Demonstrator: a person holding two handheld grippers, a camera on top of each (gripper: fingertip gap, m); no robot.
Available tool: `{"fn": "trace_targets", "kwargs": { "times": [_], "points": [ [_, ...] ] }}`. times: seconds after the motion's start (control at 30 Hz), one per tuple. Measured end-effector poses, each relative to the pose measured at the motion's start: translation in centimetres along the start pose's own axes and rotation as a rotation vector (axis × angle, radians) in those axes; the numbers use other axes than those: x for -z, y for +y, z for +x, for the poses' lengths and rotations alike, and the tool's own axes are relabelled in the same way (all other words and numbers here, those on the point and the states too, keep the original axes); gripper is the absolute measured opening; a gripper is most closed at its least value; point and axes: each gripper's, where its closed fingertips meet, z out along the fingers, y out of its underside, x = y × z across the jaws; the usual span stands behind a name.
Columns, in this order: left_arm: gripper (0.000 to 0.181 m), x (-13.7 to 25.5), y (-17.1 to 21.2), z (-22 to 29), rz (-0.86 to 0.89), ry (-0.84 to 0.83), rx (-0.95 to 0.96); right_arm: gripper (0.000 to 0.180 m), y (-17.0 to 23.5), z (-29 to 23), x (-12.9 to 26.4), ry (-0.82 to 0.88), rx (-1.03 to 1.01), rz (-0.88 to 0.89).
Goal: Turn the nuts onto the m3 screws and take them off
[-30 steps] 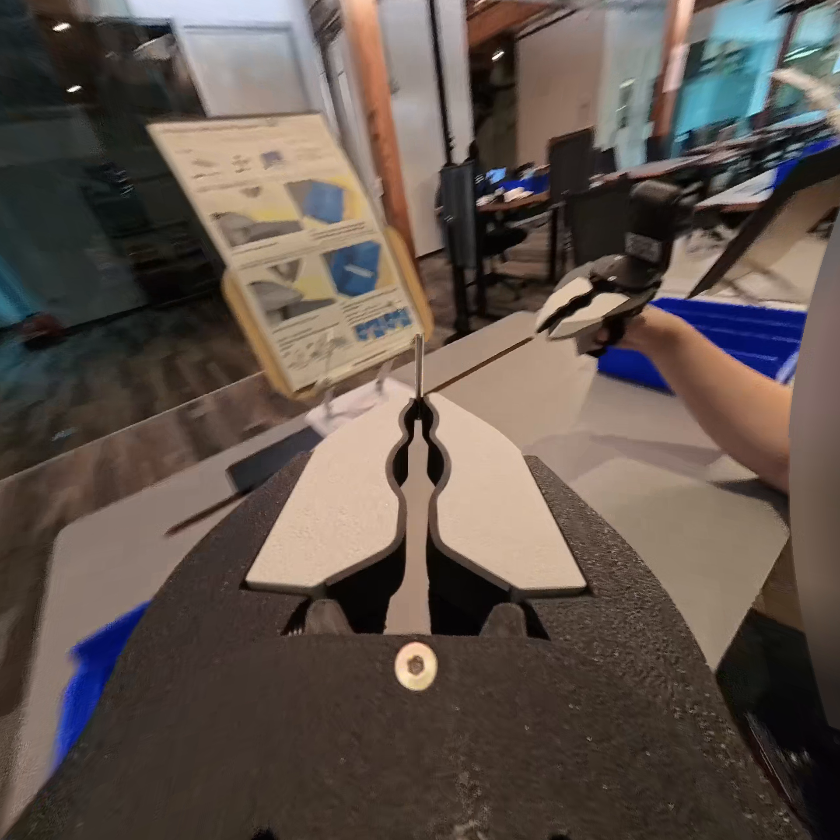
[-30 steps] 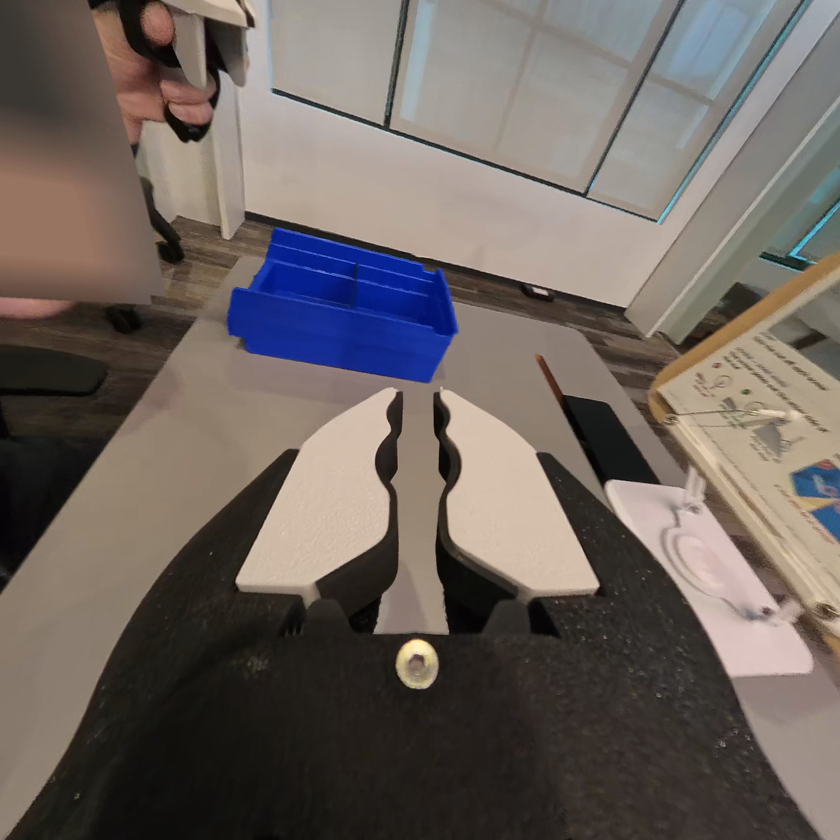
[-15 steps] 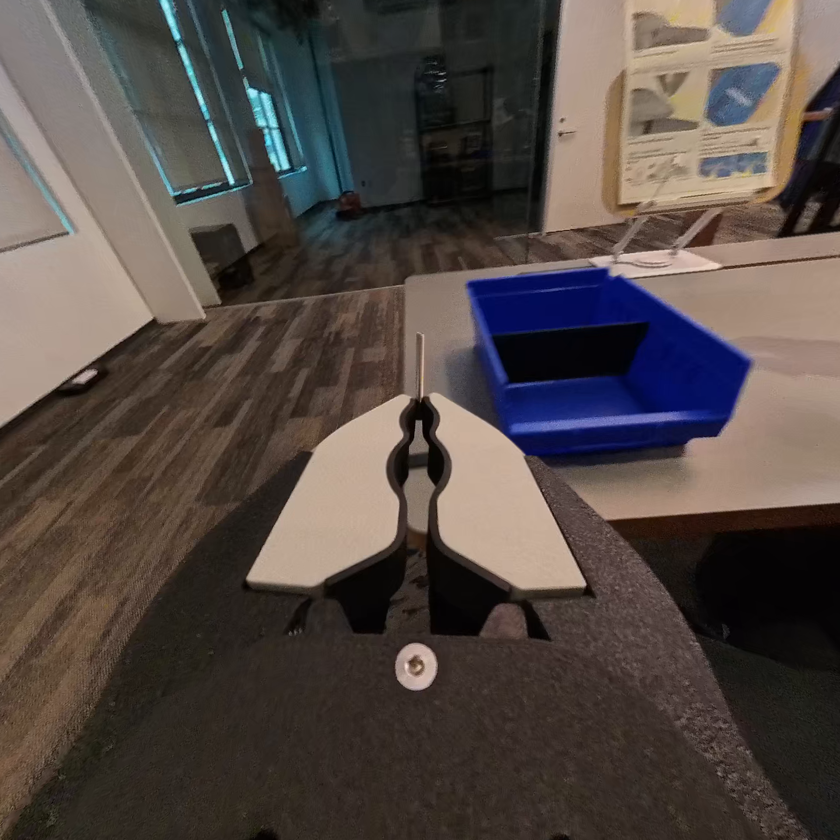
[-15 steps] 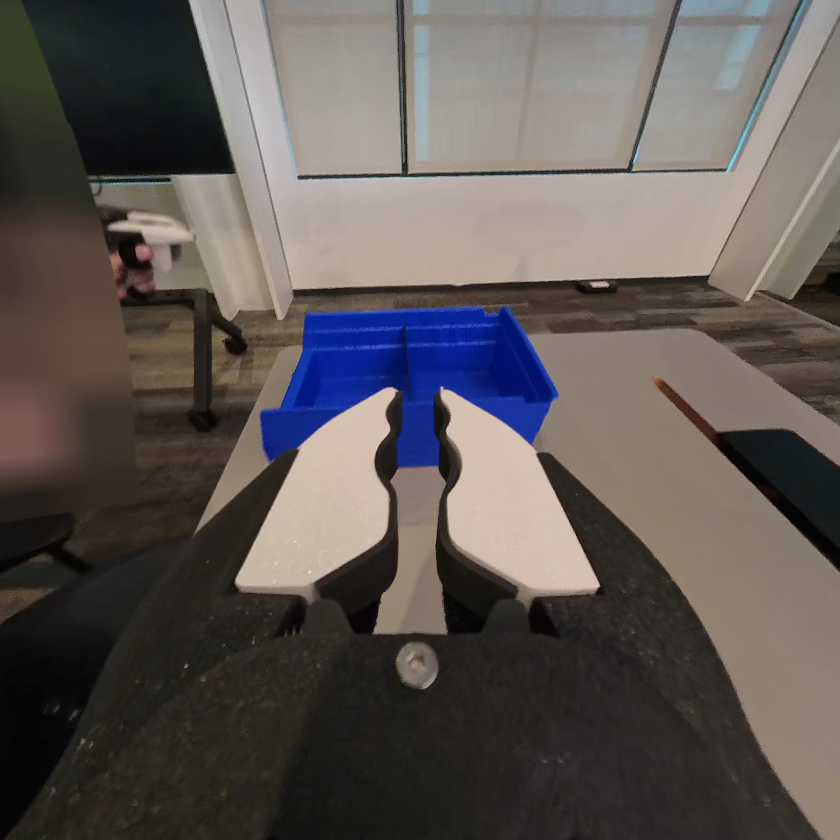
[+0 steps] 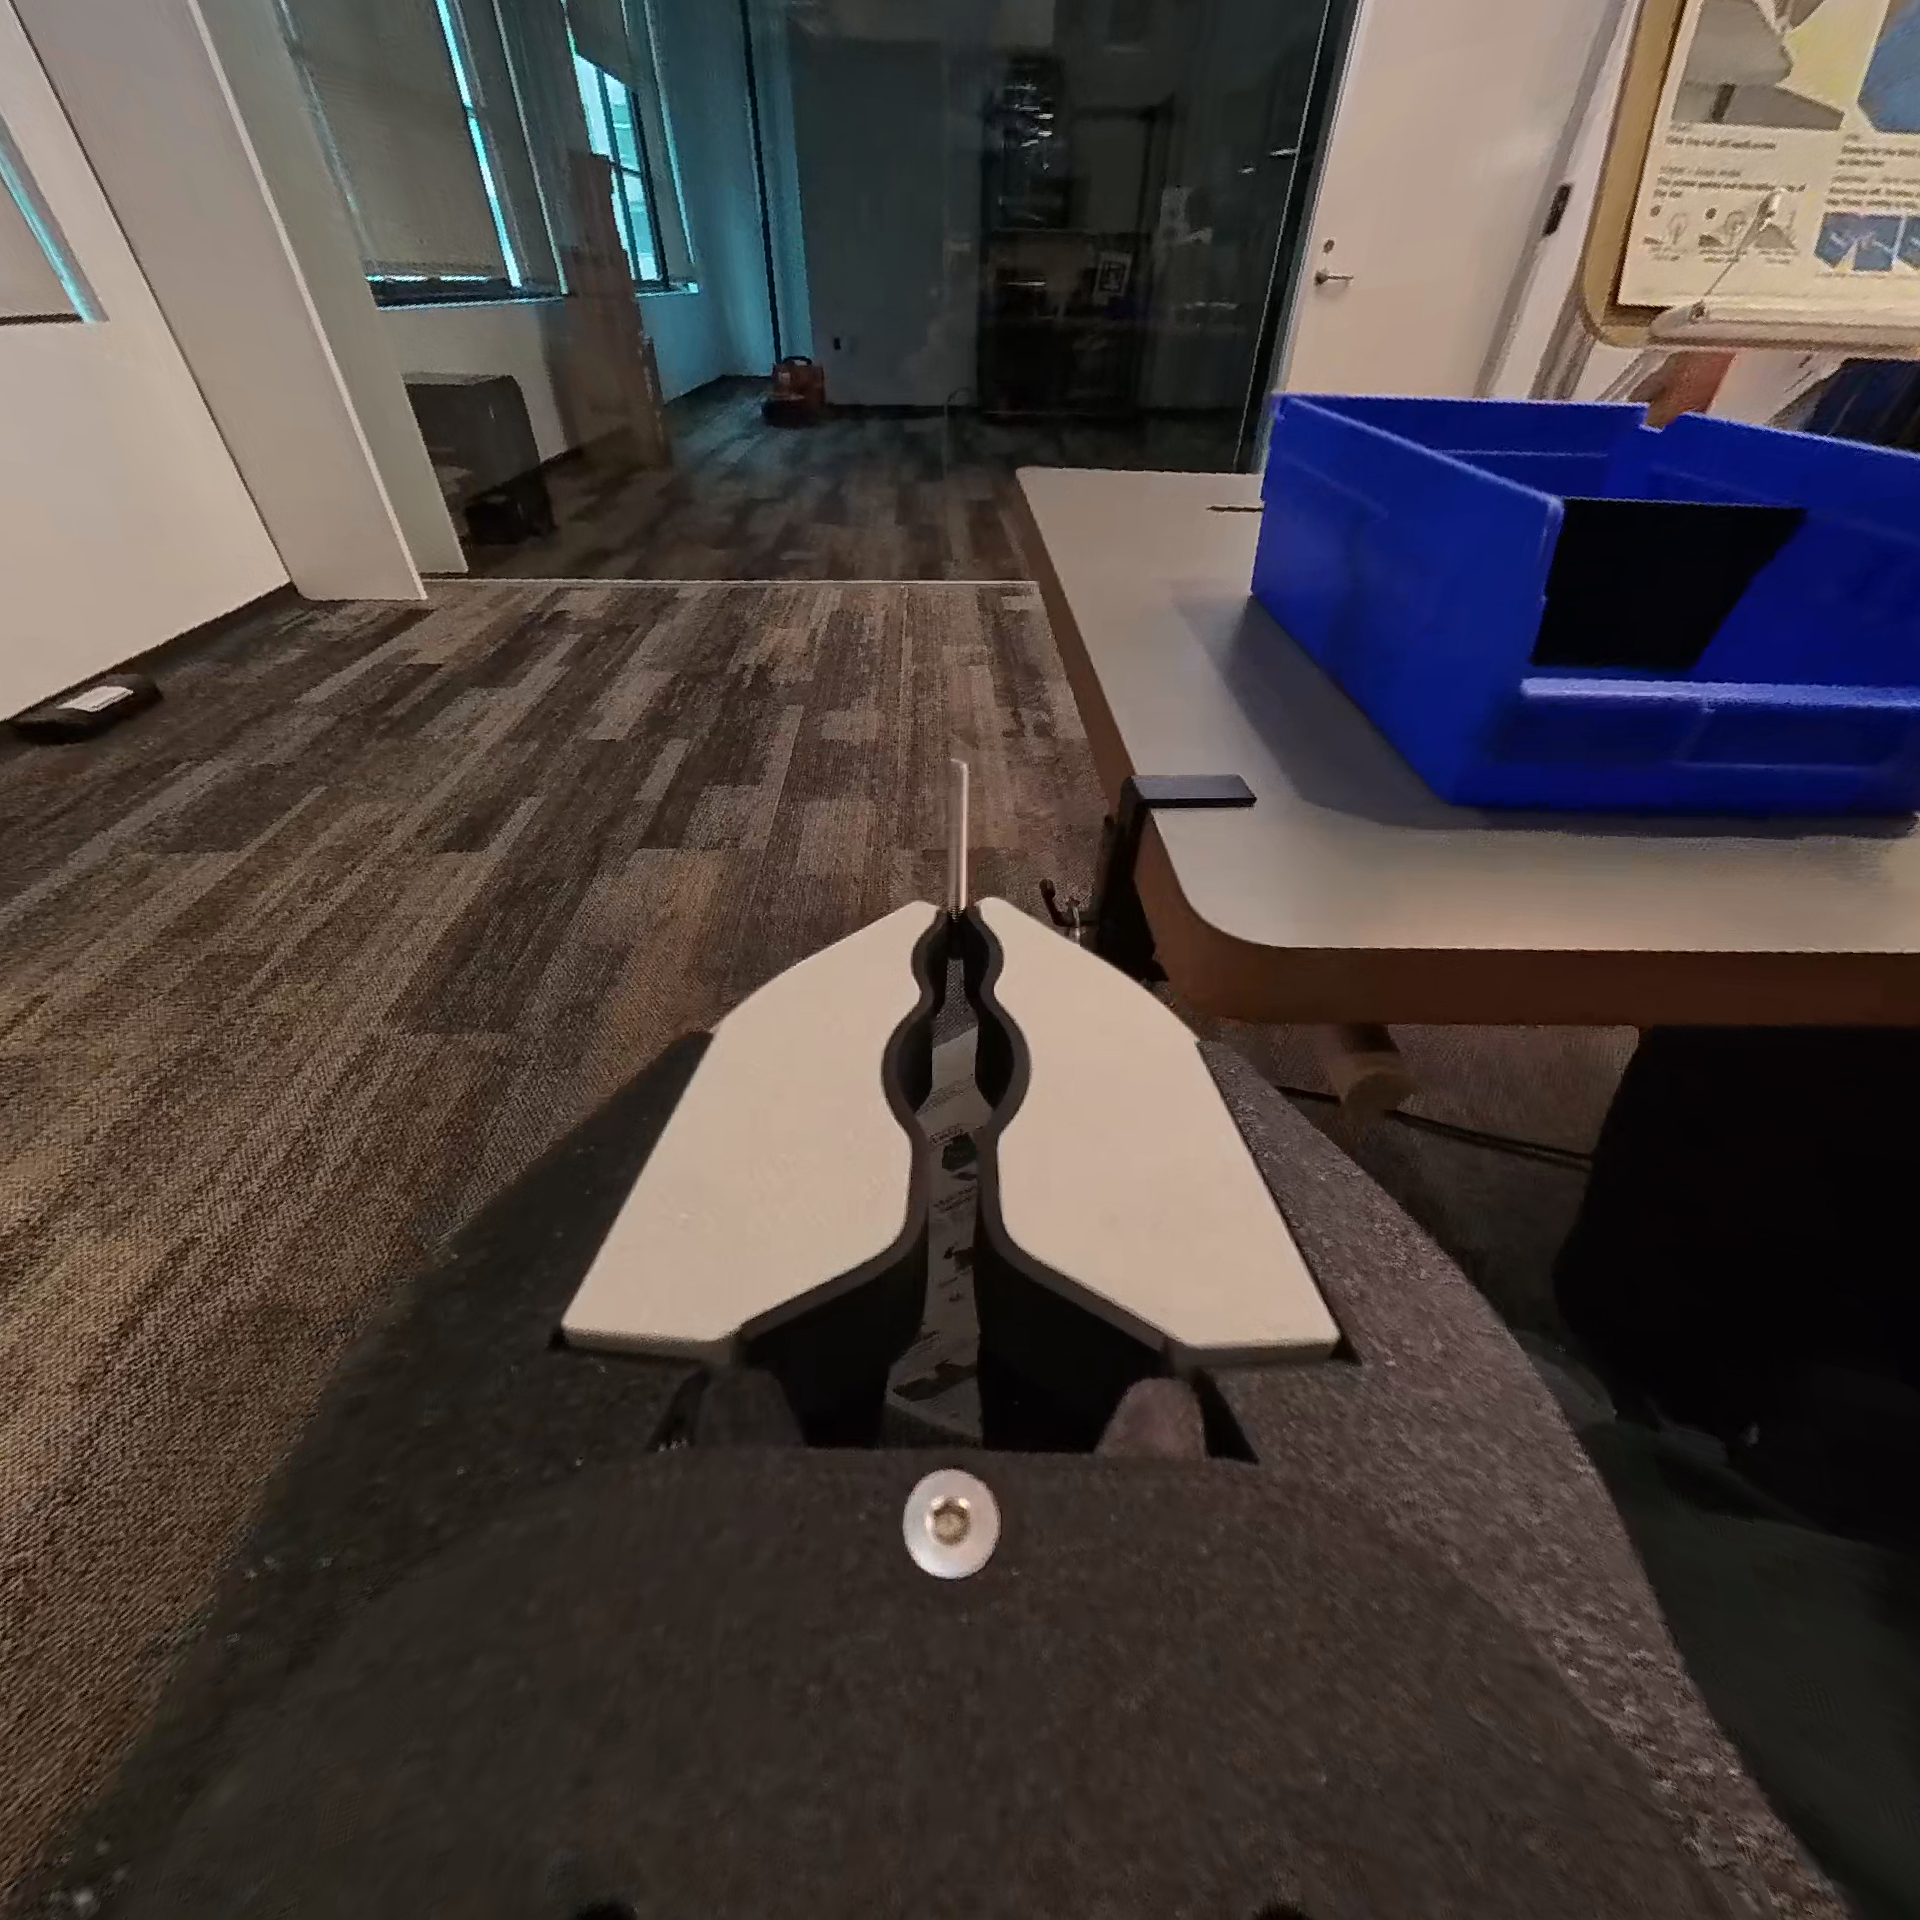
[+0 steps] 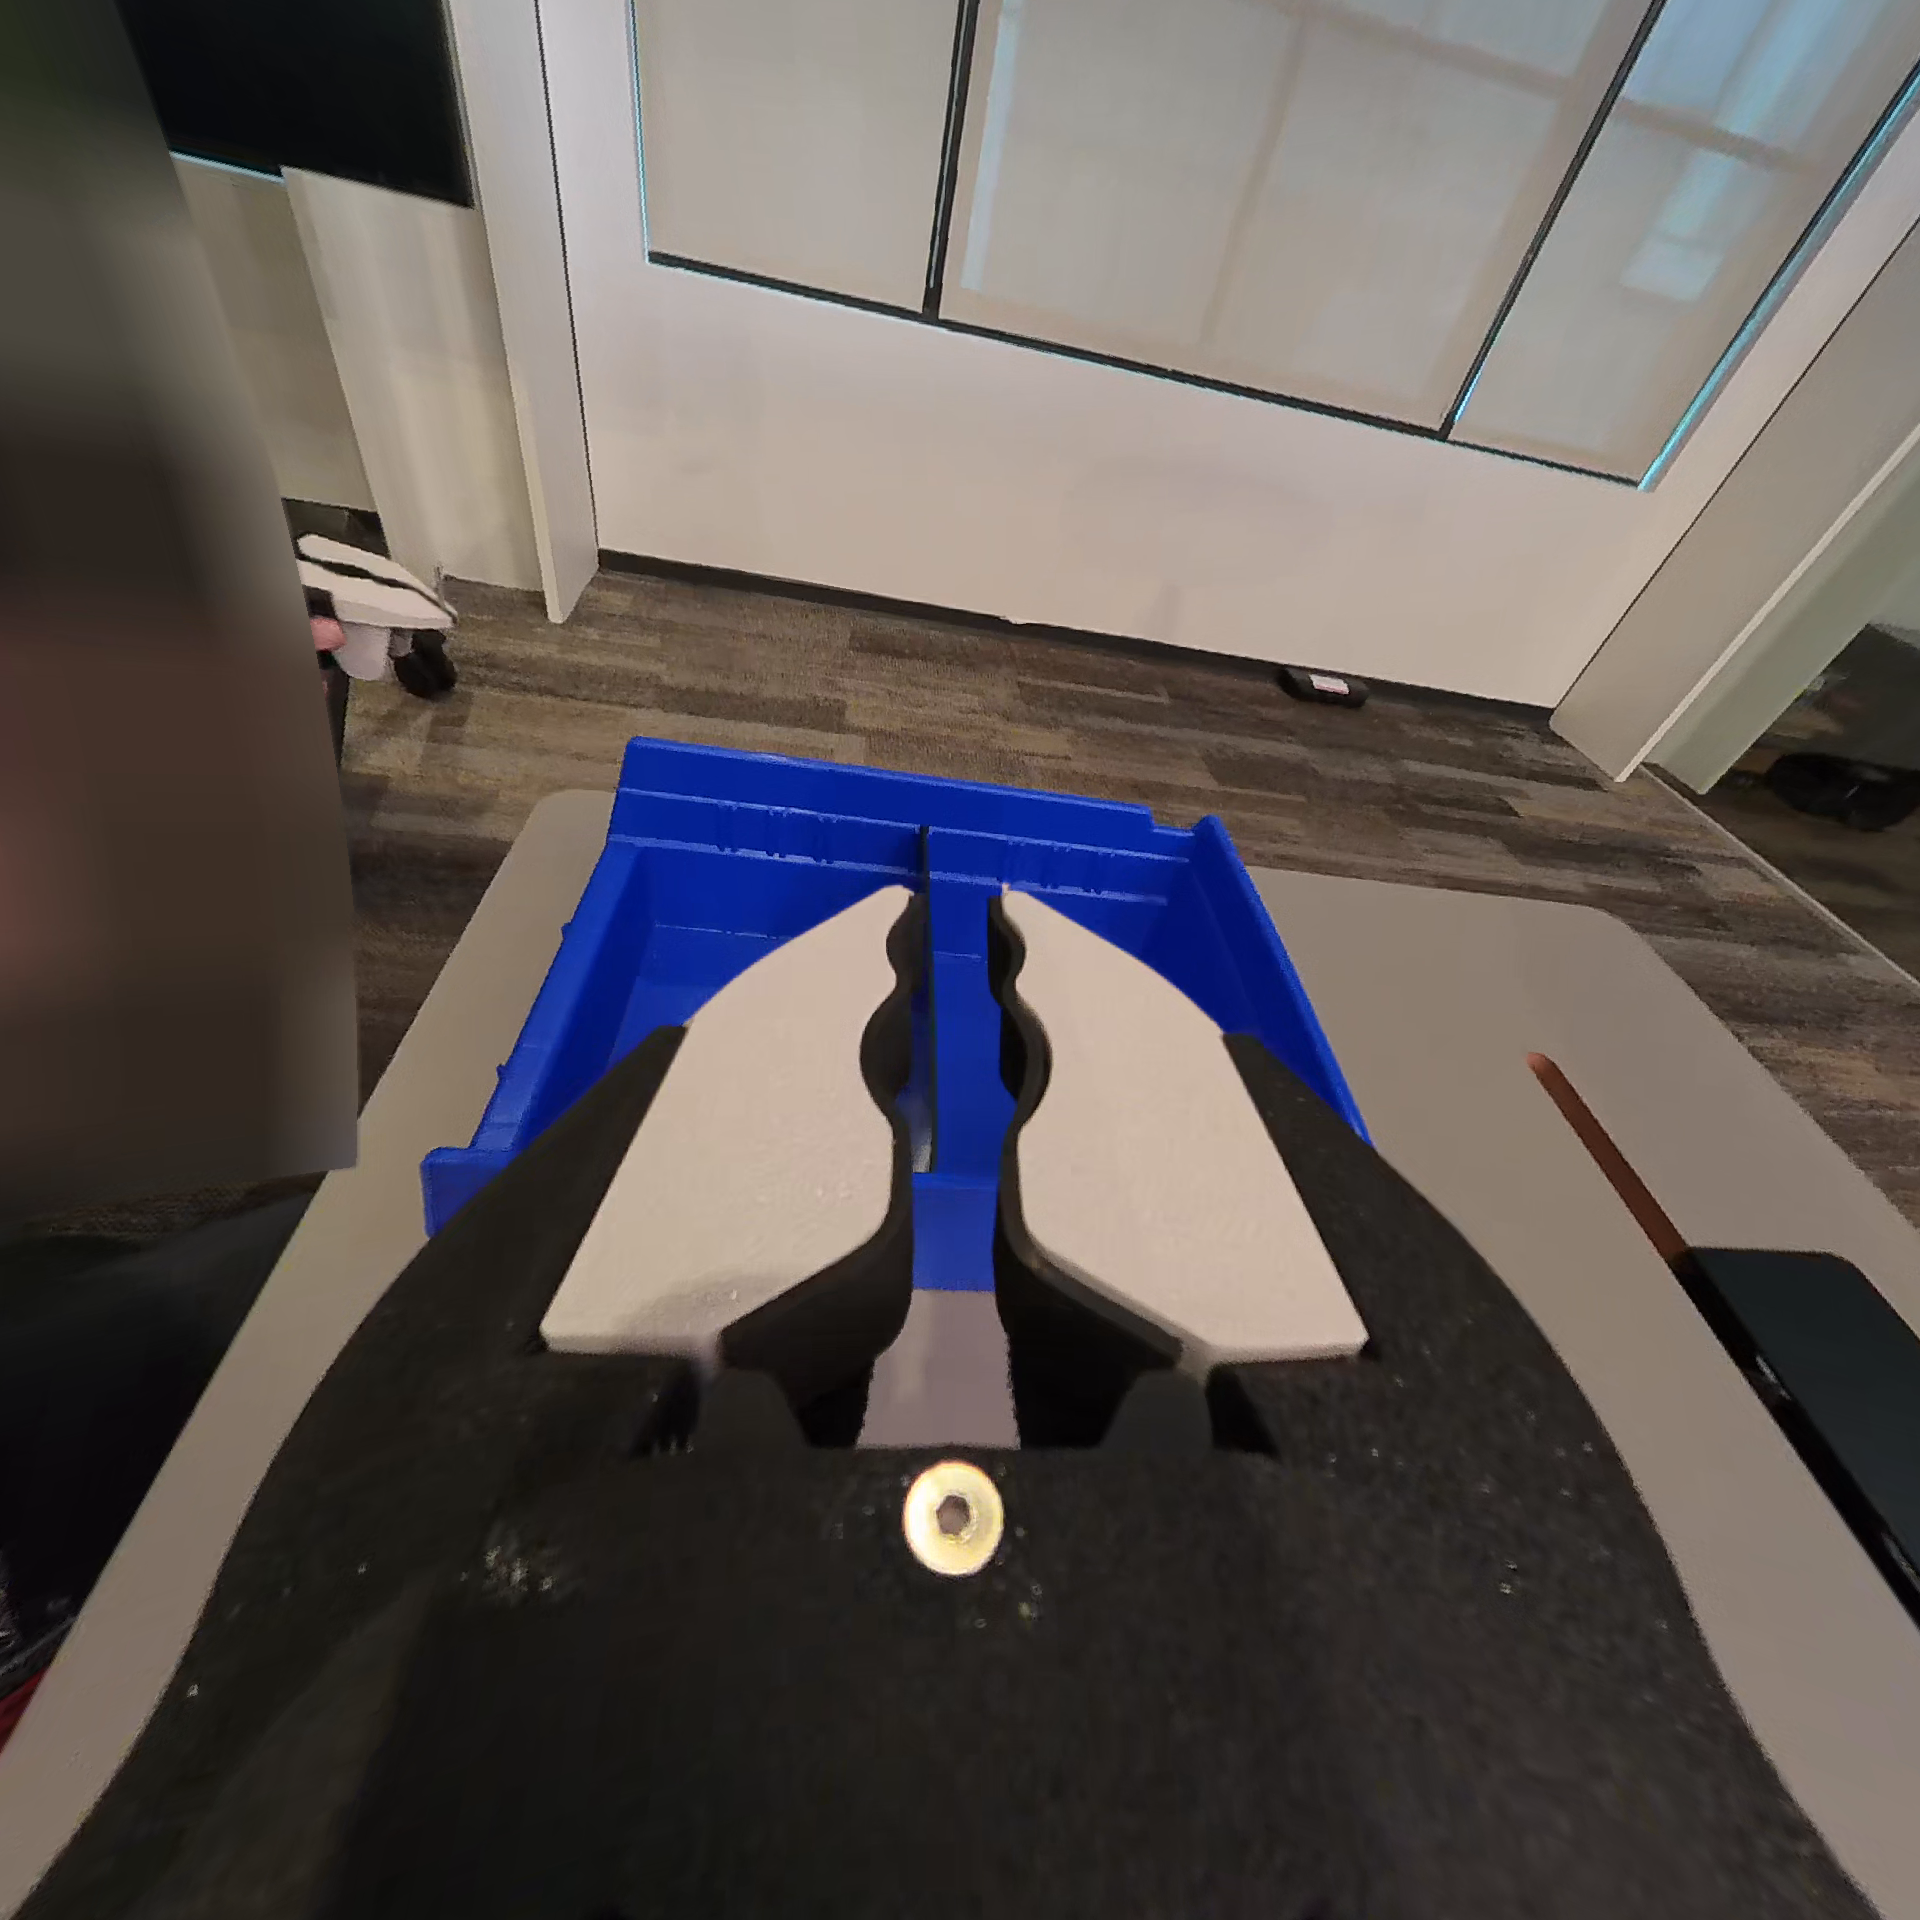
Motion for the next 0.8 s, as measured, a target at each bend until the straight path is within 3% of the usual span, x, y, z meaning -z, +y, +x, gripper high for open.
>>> {"fn": "trace_targets", "kwargs": {
  "times": [0.8],
  "points": [
    [0.002,-0.2,-1.6,2.3,0.025,0.061,-0.009,0.008,3.0,3.1,3.3,0.127,-0.079,0.019]
  ]
}}
